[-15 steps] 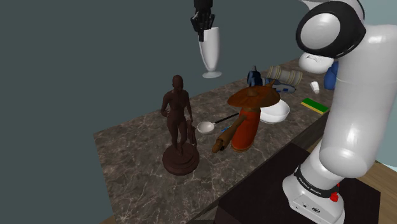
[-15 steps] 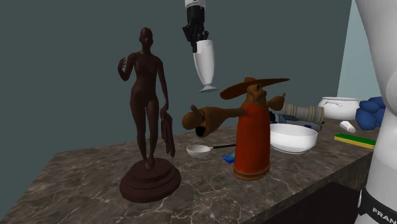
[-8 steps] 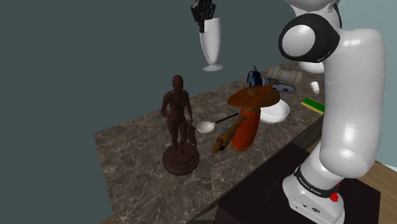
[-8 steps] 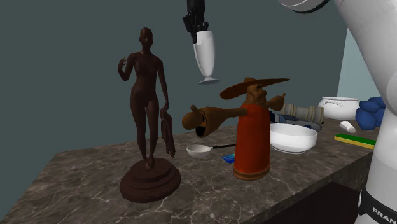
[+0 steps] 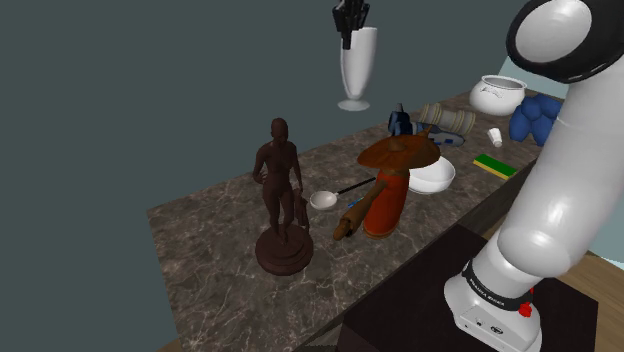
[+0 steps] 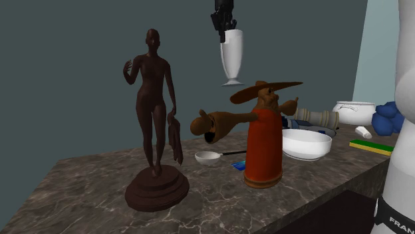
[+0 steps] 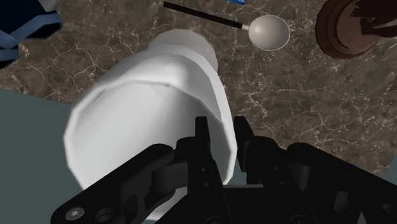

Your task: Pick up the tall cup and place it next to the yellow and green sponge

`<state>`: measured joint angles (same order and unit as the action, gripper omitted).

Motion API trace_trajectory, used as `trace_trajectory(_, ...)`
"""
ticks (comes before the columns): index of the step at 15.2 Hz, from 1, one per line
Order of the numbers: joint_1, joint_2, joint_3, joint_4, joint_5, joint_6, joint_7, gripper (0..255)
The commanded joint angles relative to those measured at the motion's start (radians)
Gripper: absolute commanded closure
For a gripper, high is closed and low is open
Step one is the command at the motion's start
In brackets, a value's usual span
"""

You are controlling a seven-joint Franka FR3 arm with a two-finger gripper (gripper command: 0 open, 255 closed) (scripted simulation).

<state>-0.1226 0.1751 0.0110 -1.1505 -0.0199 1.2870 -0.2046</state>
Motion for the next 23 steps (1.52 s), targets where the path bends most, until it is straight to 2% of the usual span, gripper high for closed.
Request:
trace_trajectory(1, -0.022, -0.081, -0.014, -0.113, 0.001, 0.033, -0.035, 255)
trace_trajectory(6, -0.071, -0.226, -0.059, -0.294, -0.005, 0.071, -0.131, 255)
trace_trajectory(11, -0.116, -0.340, -0.114, -0.422, -0.023, 0.088, -0.231, 255)
trace_trajectory(17, -0.167, -0.444, -0.189, -0.525, -0.057, 0.094, -0.358, 255)
trace_trajectory(23, -0.217, -0.513, -0.275, -0.582, -0.101, 0.093, -0.493, 255)
